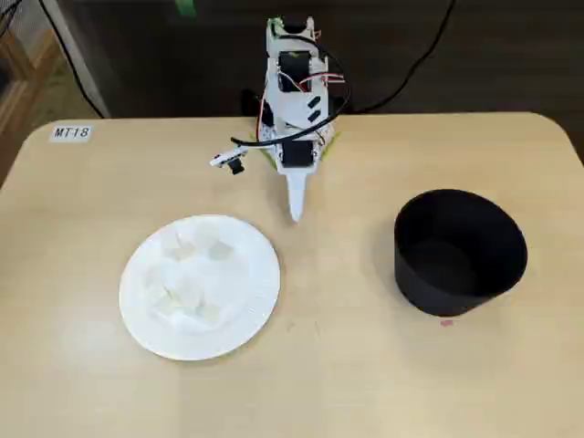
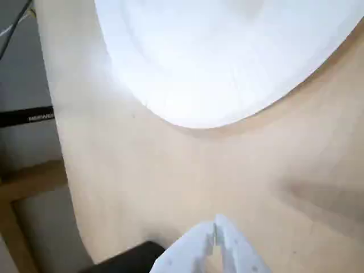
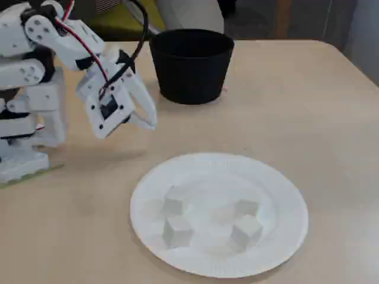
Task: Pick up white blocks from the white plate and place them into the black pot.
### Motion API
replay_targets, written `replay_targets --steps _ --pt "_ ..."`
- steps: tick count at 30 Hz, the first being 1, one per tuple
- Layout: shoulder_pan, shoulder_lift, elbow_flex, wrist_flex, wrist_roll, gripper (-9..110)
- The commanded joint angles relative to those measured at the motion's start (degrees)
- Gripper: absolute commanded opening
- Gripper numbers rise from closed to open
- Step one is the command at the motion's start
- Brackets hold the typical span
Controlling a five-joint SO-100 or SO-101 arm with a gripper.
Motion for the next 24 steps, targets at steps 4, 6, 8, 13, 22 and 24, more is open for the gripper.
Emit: replay_targets --steps 4,6,8,13,22,24 --pt "5.0 -27.0 -42.7 -0.6 1.2 -2" --pt "4.9 -26.9 -42.7 -0.6 1.2 -2" --pt "4.7 -26.8 -42.7 -0.6 1.2 -2" --pt "4.8 -26.7 -42.7 -0.6 1.1 -2" --pt "6.6 -35.6 -47.5 1.4 1.1 -2" --pt "9.3 -38.7 -49.6 1.4 3.9 -2"
